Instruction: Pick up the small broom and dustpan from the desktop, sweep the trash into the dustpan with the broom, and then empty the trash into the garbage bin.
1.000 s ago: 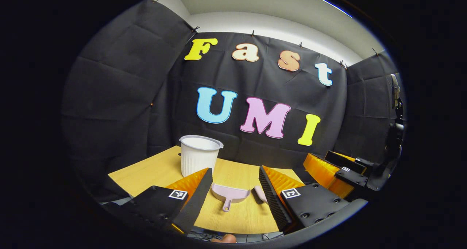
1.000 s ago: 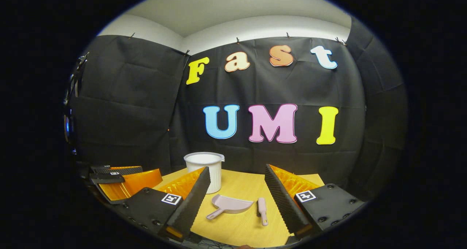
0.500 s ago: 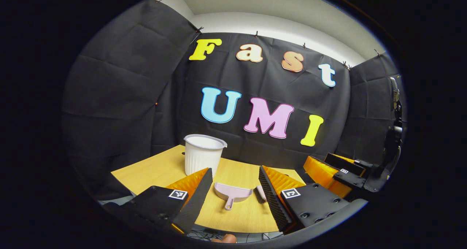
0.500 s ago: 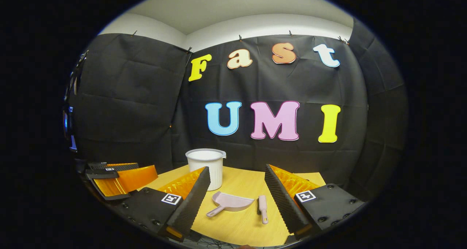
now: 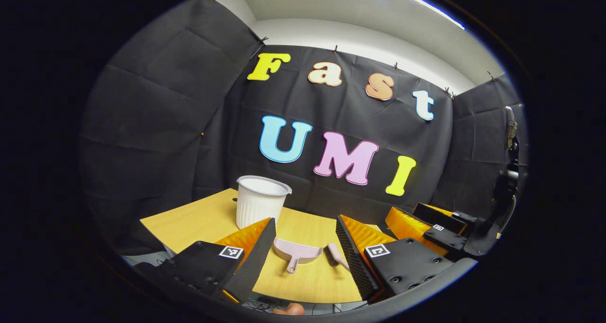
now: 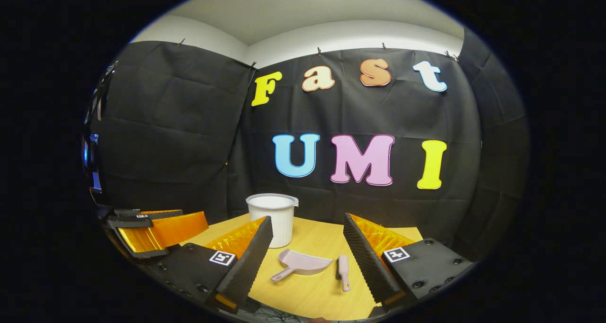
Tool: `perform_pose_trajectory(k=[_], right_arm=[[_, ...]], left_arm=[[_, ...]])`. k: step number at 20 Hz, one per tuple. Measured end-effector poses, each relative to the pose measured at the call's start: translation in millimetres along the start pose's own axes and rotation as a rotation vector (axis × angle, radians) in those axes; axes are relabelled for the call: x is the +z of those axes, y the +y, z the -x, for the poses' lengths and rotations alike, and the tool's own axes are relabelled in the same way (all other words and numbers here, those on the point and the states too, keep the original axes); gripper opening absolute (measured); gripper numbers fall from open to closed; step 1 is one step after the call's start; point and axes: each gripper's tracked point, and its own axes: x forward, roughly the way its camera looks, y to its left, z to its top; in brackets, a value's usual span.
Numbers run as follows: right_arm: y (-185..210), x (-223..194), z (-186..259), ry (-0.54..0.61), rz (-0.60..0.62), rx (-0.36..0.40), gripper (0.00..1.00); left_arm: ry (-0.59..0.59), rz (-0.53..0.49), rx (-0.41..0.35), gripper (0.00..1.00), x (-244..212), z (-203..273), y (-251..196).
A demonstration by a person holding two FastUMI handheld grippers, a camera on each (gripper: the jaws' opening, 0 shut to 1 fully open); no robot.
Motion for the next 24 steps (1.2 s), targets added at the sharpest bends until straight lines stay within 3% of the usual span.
perform_pose_trajectory(k=[19, 24], right_arm=[[-6, 0, 0, 0.040, -0.003, -0.026, 0.97], [-4, -10, -4, 0.084, 0.007, -0.007, 0.97]], left_arm=[[0.024, -0.031, -0.006, 0.76, -7, -4, 0], [0.065, -0.055, -0.031, 0.76, -24, 19, 20]])
